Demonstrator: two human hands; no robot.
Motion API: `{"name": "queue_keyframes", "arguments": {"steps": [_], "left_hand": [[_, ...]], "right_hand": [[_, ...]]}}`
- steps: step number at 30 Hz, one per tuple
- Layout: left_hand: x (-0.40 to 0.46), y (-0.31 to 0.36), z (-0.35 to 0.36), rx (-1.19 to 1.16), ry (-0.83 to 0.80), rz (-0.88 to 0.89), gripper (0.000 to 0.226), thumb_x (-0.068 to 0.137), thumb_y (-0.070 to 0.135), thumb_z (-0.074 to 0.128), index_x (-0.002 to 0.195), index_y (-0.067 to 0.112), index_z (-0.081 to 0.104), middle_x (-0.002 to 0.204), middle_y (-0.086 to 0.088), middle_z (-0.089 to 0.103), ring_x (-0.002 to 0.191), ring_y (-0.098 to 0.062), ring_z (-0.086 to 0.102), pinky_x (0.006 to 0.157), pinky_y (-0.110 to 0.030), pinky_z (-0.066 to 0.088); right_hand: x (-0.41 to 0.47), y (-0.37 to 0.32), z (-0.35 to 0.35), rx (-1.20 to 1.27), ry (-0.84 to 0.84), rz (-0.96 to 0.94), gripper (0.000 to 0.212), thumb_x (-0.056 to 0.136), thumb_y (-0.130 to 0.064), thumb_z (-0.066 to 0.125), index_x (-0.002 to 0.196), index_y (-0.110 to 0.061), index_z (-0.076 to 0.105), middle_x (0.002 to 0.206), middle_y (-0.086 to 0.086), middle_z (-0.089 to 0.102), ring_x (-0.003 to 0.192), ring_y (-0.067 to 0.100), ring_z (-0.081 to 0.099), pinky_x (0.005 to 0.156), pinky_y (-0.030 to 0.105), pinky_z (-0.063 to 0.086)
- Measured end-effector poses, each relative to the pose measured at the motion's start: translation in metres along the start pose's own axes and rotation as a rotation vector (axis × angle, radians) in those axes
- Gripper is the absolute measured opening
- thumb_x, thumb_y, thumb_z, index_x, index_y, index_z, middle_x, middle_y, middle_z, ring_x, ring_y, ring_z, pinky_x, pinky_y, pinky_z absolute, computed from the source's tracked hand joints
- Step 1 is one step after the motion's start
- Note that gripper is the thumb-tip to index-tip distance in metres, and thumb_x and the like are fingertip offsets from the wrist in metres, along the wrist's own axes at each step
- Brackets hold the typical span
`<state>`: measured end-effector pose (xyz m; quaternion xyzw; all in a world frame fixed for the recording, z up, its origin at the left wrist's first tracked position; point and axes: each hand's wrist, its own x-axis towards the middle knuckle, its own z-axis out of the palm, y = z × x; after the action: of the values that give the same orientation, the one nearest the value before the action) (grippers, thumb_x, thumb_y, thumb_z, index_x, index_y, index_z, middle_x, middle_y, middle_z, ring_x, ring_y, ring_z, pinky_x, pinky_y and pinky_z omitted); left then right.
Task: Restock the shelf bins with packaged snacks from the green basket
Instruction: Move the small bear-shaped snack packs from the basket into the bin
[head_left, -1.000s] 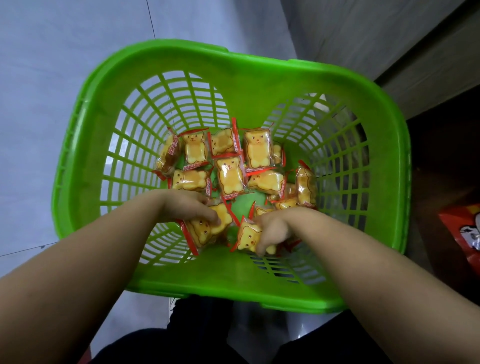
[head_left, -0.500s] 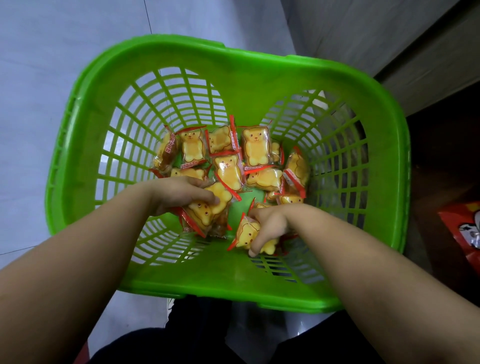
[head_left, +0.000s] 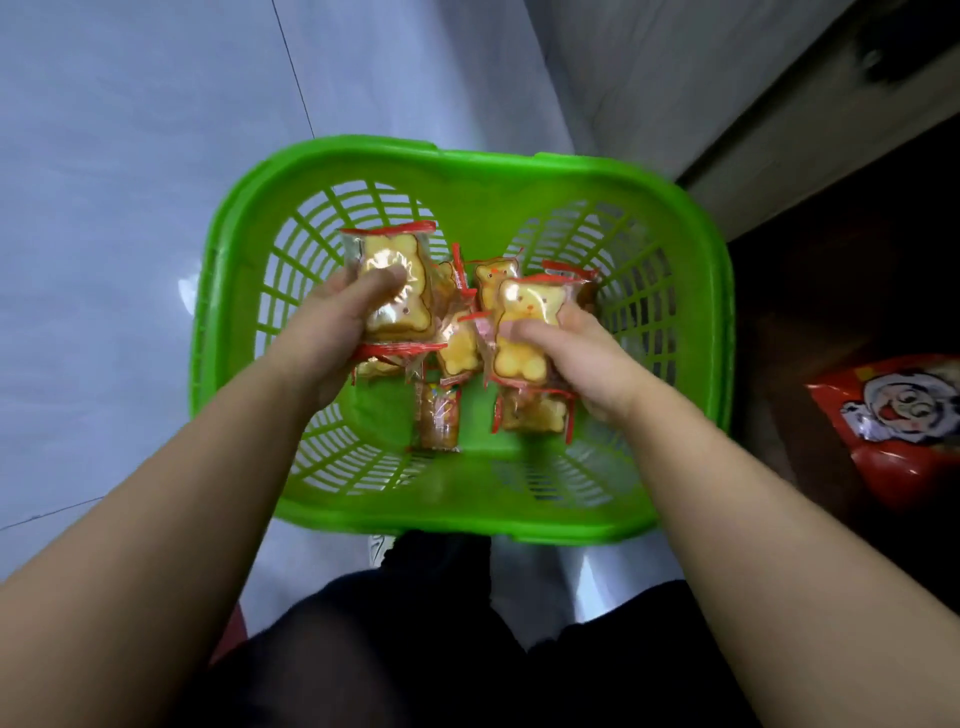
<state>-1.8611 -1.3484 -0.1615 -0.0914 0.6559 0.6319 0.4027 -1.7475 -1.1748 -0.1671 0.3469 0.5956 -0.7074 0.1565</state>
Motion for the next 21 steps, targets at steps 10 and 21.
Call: {"name": "queue_keyframes", "arguments": {"steps": [10,21], "left_hand": [[-0.215,0.192,0.095,-0.104,-0.110,0.196,0.025,0.078,0.029,0.062,0.103,0.023,0.064,0.091,0.001,0.071,0.083,-0.016,0.068,0.071,-0.032,0.055],[-0.396,0.333,0.250,0.244,-0.651,0.530,0.026,0.077,0.041,0.055,0.099,0.028,0.053,0.090,0.031,0.066,0.083,0.015,0.059,0.069,-0.003,0.043]], "right_hand": [[-0.283,-0.200,0.029,0.438,0.405,-0.165,0.021,0.081,-0.012,0.067,0.102,-0.016,0.062,0.095,0.005,0.070,0.087,0.021,0.066,0.078,0.039,0.056],[-0.533,-0.293,-0.035,0.314,0.911,-0.447,0.038,0.073,-0.020,0.069,0.109,-0.015,0.057,0.078,-0.012,0.069,0.069,0.001,0.064,0.059,0.017,0.050]]}}
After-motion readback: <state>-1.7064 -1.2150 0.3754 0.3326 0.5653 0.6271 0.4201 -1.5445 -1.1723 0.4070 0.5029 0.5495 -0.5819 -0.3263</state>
